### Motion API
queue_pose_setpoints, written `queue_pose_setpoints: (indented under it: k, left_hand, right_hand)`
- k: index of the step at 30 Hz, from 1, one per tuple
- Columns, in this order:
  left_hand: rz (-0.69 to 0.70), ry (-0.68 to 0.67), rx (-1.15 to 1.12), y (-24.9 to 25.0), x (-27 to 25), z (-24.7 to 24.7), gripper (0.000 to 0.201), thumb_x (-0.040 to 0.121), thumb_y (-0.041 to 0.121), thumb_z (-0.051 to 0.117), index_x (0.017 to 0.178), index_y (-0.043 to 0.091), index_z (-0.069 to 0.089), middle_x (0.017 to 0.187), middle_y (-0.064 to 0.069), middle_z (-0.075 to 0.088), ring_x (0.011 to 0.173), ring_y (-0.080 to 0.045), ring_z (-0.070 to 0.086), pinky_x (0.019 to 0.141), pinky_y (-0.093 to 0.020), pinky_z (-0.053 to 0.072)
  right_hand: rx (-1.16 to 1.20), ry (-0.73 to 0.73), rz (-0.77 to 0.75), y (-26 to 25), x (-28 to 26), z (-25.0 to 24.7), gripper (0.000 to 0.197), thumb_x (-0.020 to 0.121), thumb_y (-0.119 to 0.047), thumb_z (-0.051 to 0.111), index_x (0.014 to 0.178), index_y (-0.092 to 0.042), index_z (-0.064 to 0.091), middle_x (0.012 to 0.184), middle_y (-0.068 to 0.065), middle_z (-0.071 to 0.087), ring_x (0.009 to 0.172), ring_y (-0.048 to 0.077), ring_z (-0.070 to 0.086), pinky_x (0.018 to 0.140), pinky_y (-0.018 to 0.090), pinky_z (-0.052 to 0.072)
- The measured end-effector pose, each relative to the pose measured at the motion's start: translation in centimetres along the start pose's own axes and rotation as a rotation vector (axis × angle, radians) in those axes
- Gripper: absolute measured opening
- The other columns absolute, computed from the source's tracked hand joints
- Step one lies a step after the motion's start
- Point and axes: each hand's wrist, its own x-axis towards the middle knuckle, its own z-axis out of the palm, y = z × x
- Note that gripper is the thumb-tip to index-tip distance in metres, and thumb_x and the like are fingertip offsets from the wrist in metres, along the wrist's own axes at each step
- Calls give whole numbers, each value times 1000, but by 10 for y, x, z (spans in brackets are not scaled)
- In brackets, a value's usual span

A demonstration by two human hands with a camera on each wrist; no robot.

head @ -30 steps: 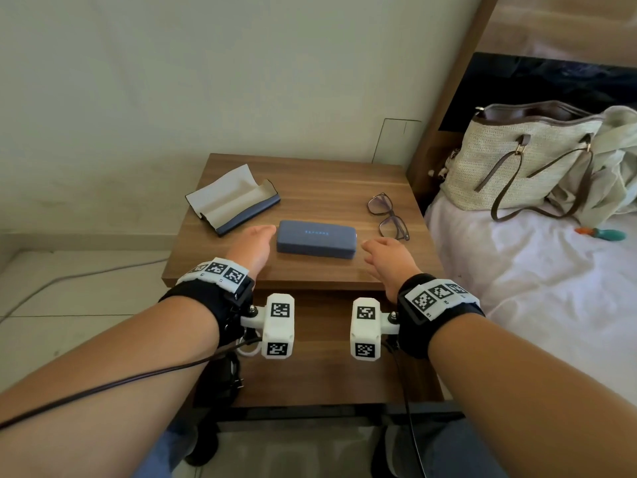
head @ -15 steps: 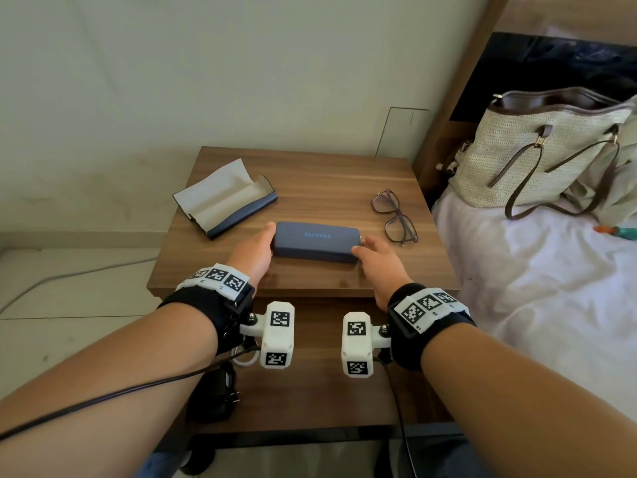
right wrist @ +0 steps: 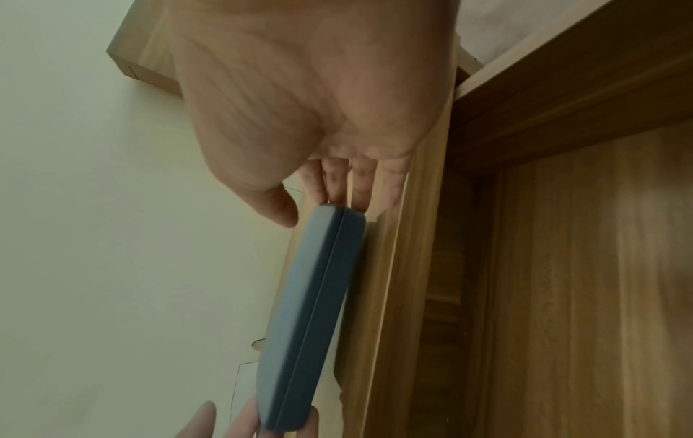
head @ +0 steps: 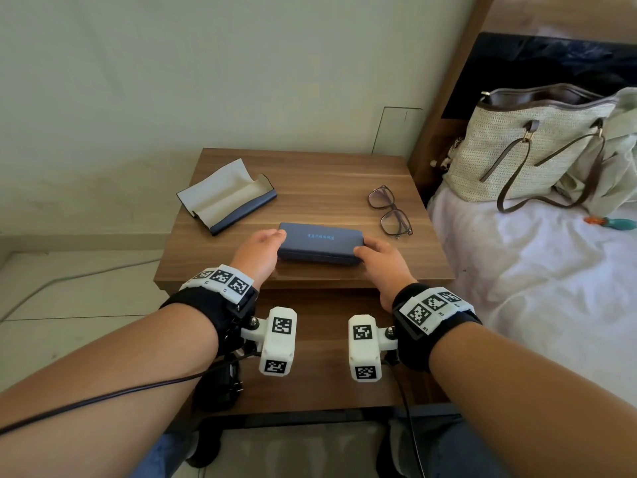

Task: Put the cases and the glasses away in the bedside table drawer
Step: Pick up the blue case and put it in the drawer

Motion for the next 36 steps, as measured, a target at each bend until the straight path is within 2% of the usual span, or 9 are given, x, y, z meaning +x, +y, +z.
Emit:
queue_pose_setpoints:
  k: [3,8,11,16,19,24,27,32,36]
  left_hand:
    - [17,60,-12,-4,-7,0,17,96,41,47,84,30,53,89,6,59,92,-22,64,96,-43,51]
    - [11,119,7,-6,-26,-2,22,93,38,57,105,20,57,87,5,60,82,-20,66,71,-32,52]
    - [-22,132,34,-11,-37,-3,23,92,41,57,102,20,56,85,3,59,74,-13,60,80,-36,52]
    - [-118,88,27,-20,-58,-3,31,91,38,55,109,13,51,85,-2,56,73,-15,61,62,-29,46]
    - [-204,29,74,-26,-65,-3,38,89,37,54,112,7,53,79,-5,58,72,-22,60,65,-31,45]
    - [-364,-111,167,-36,-67,-1,33,90,34,52,100,4,58,66,-8,56,48,-17,44,49,-24,37]
    - [-424,-154,185,-41,-63,2,27,92,32,52,90,6,56,67,-10,57,48,-16,43,49,-24,37]
    - [-452,-183,232,-52,-52,13,29,93,32,56,84,5,56,69,-12,61,49,-18,46,54,-26,38]
    - [-455,-217,277,-64,-38,24,24,95,30,57,89,7,58,87,-14,66,75,-26,64,76,-34,54]
  right_hand:
    - [22,43,-6,1,-6,-5,43,93,-20,52,136,-18,50,125,4,56,104,14,50,86,27,39]
    - [118,94,40,6,-20,-9,32,91,-19,55,123,-21,59,101,1,57,96,19,56,92,37,51]
    - [188,93,106,10,-29,-12,11,89,-23,59,100,-21,59,90,1,54,77,15,51,70,29,52]
    - [201,5,194,22,-41,-16,16,88,-19,60,100,-10,59,88,5,52,72,14,52,60,26,51]
    - [132,6,293,31,-45,-17,14,88,-17,60,78,-12,52,83,7,49,72,17,49,71,32,50]
    - [-33,-32,352,47,-44,-18,15,90,-19,59,81,-9,52,79,7,48,67,19,49,71,34,49]
    - [-76,-88,355,57,-38,-19,16,88,-14,60,75,-12,50,75,6,49,62,17,50,59,32,48]
    - [-129,-137,381,67,-27,-23,22,89,-5,57,70,-14,49,73,4,50,63,15,51,59,26,48]
    - [-189,-191,401,77,-17,-23,29,89,-1,54,69,-20,46,75,-2,48,64,9,49,58,22,46]
